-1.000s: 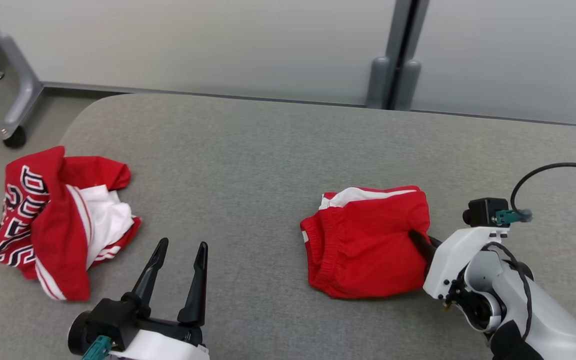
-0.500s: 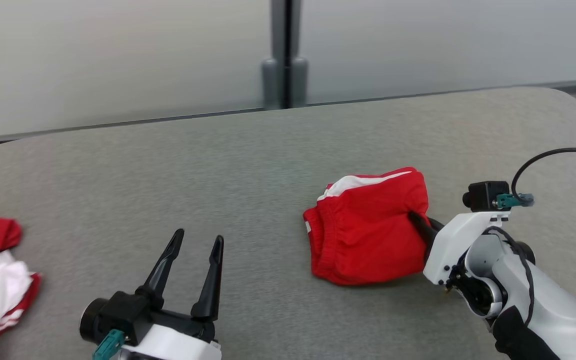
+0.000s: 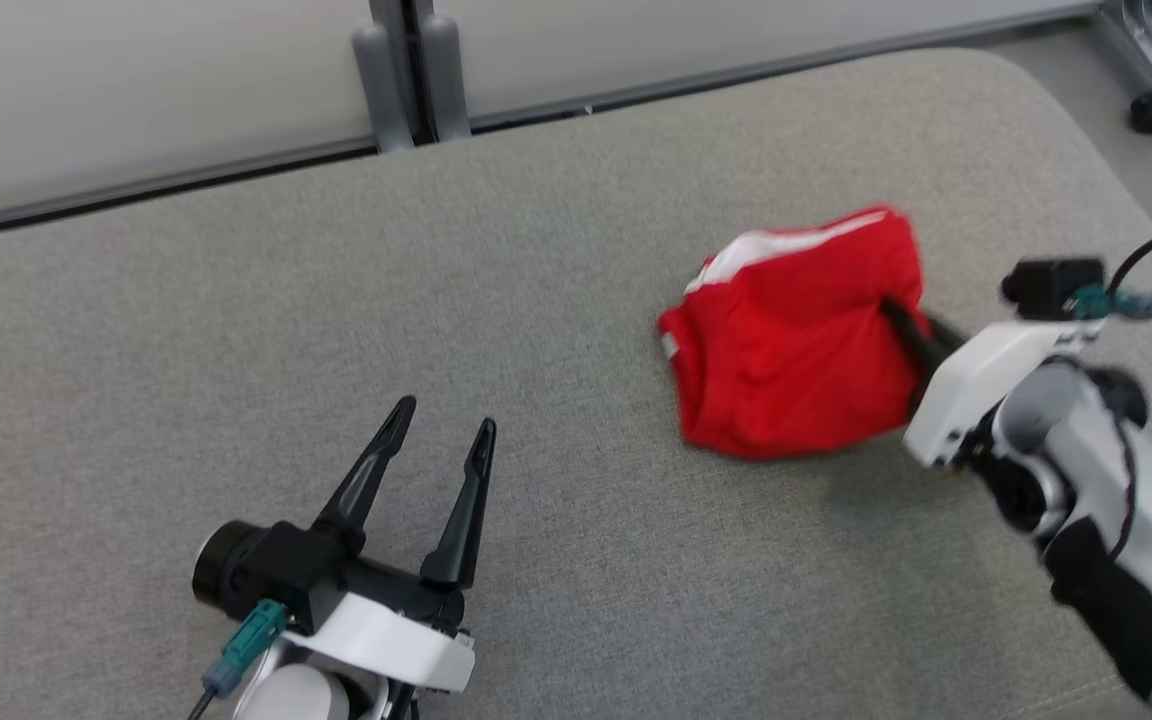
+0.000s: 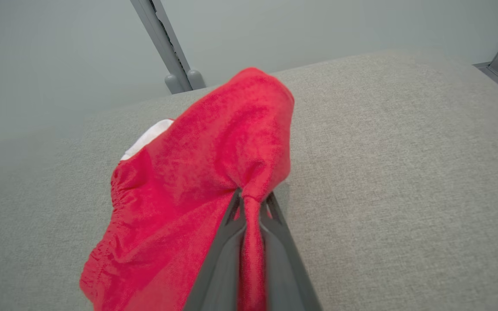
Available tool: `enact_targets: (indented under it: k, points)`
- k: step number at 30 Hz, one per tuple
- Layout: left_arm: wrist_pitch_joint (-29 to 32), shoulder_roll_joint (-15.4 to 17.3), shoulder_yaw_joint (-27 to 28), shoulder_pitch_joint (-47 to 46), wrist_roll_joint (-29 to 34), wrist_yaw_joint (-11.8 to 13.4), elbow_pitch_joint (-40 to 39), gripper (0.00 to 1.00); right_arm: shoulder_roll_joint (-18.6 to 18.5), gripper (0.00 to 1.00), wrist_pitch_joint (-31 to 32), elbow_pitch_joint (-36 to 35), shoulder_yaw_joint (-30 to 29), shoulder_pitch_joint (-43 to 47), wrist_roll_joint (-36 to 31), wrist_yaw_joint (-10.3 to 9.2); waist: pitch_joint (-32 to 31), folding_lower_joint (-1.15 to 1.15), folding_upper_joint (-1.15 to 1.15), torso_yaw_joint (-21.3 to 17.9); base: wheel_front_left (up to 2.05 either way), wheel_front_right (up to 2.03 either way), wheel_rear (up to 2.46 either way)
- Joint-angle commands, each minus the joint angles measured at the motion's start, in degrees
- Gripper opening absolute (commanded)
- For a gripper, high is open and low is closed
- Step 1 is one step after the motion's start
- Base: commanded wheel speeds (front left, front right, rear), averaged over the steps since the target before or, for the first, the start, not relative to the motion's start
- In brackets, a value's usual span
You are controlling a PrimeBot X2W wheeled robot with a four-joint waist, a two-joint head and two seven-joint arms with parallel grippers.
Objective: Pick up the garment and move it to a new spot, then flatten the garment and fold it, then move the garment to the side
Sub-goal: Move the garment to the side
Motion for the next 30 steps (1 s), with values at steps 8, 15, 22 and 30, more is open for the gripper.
enact_targets:
  k: [8,15,22,30]
  points:
    - [-0.09,1.52,-1.58,-6.54,0.66,-0.45,0.83,1.0,-7.27,0.0,0.18,3.56,1.21,-10.82,0.05,0.0,10.44,0.0,0.0,1.33,0.0,0.0,0.0]
    - [-0.09,2.81,-2.33,-10.06,1.08,-0.44,0.55,1.0,-14.51,0.0,1.16,8.12,2.24,-18.18,-1.93,0.0,15.49,0.0,0.0,2.91,0.0,0.0,0.0]
    - [-0.09,3.45,-2.58,-11.67,0.6,-0.45,1.13,1.0,-15.15,0.0,0.21,15.17,3.34,-22.73,-5.28,0.0,16.19,0.0,0.0,2.94,0.0,0.0,0.0]
    - [-0.09,3.01,-2.35,-10.16,-0.29,-0.39,1.91,1.0,-12.6,1.0,-5.64,23.21,4.19,-24.38,-8.97,0.0,12.51,0.0,0.0,3.28,0.0,0.0,0.0]
